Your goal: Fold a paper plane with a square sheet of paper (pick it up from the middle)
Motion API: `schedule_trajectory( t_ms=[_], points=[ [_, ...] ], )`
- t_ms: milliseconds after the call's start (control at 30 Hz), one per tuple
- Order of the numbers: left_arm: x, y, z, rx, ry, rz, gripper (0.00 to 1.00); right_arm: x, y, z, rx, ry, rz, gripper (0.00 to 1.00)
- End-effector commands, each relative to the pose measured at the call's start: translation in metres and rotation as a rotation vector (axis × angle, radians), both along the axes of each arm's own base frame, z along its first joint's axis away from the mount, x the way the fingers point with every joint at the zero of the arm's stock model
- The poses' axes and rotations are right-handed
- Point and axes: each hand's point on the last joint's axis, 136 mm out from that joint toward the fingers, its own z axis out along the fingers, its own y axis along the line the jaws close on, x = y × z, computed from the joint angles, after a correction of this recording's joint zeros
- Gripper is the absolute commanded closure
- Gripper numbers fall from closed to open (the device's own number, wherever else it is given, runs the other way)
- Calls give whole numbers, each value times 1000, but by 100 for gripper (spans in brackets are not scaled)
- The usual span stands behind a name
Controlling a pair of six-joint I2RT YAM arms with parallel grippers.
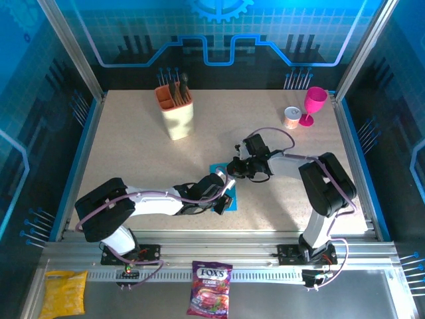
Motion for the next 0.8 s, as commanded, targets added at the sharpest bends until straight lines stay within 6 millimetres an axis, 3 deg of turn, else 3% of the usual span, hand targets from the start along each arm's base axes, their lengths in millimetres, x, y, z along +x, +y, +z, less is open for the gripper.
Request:
schedule_trajectory(
  t_ms=[0, 300, 767],
  points=[
    [0, -2, 7, -20, -5, -11, 100, -1, 3, -12, -12, 12, 16, 100],
    [13, 8, 10, -12, -4, 5, 100, -12, -7, -44, -57, 70, 8, 100],
    [38, 31, 3, 40, -19, 84, 100, -17, -10, -60, -77, 98, 0, 100]
  ],
)
